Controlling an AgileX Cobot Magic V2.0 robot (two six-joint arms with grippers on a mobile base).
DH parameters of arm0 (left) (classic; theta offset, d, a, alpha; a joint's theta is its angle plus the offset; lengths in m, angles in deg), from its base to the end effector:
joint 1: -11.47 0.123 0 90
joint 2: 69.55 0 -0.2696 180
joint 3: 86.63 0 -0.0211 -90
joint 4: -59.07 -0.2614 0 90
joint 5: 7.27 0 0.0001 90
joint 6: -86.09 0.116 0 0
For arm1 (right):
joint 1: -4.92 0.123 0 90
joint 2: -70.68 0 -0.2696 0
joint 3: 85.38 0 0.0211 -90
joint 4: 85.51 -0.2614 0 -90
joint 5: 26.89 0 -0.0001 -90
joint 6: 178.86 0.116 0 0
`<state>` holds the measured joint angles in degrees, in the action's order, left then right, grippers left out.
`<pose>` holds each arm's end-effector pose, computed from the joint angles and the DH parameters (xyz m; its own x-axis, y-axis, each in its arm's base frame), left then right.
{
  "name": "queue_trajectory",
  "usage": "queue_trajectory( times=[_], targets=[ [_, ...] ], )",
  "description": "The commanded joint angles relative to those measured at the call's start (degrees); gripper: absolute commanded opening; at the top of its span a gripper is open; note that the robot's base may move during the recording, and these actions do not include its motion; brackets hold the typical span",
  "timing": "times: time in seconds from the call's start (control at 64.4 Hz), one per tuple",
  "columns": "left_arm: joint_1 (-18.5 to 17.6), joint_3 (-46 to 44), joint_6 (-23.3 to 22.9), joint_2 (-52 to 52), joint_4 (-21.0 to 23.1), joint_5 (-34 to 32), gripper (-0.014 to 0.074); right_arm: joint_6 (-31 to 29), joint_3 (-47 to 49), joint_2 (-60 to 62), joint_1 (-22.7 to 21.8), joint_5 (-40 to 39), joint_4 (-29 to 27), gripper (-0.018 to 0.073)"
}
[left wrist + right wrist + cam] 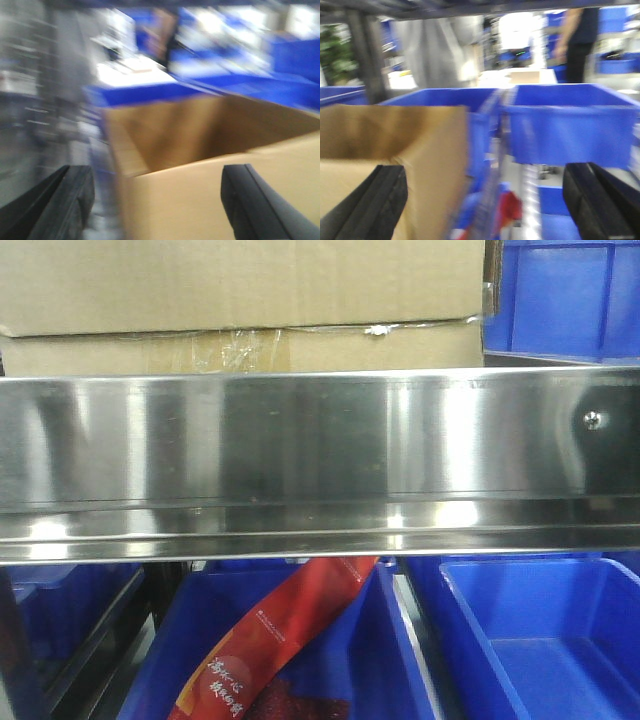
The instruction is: Grab carton from right shelf to conveyor
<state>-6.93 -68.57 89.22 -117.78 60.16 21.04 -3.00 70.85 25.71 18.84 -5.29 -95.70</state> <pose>0.1580 -0.0537 0.4391 -0.0637 0.0611 -0.9961 0.3268 0.9444 0.0370 0.1544 0.0461 0.4278 -0.0288 0.0887 -0.9956 -0.3019 0.9488 0.0932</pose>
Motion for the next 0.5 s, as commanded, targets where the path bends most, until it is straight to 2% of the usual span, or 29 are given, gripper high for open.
queue_trajectory(
  times=[0.0, 0.093, 0.186, 0.264, 0.388, 0.482],
  targets=[
    [-5.2, -6.6, 0.1, -7.0, 0.2, 3.0, 0.0435, -0.5, 6.7, -6.2, 3.5, 1.3, -0.3, 0.0527],
    [-7.5, -13.8, 0.1, -15.3, -0.2, 6.9, 0.0435, -0.5, 14.8, -12.9, 6.7, 6.2, -0.3, 0.0527],
    [-7.5, -23.8, -1.3, -23.8, -1.1, 13.2, 0.0433, -0.5, 25.5, -21.1, 8.2, 14.7, -0.3, 0.0526],
    [-7.5, -31.5, -4.6, -30.6, -4.1, 18.4, 0.0421, -0.5, 33.3, -26.6, 8.2, 21.5, -0.3, 0.0526],
    [-7.5, -42.7, -10.7, -38.3, -12.4, 26.3, 0.042, -0.5, 47.3, -36.3, 8.2, 32.0, -0.2, 0.0522],
    [-7.5, -48.3, -14.1, -41.8, -18.1, 30.1, 0.042, -0.1, 55.7, -42.2, 8.2, 38.4, 2.7, 0.0499]
  ],
)
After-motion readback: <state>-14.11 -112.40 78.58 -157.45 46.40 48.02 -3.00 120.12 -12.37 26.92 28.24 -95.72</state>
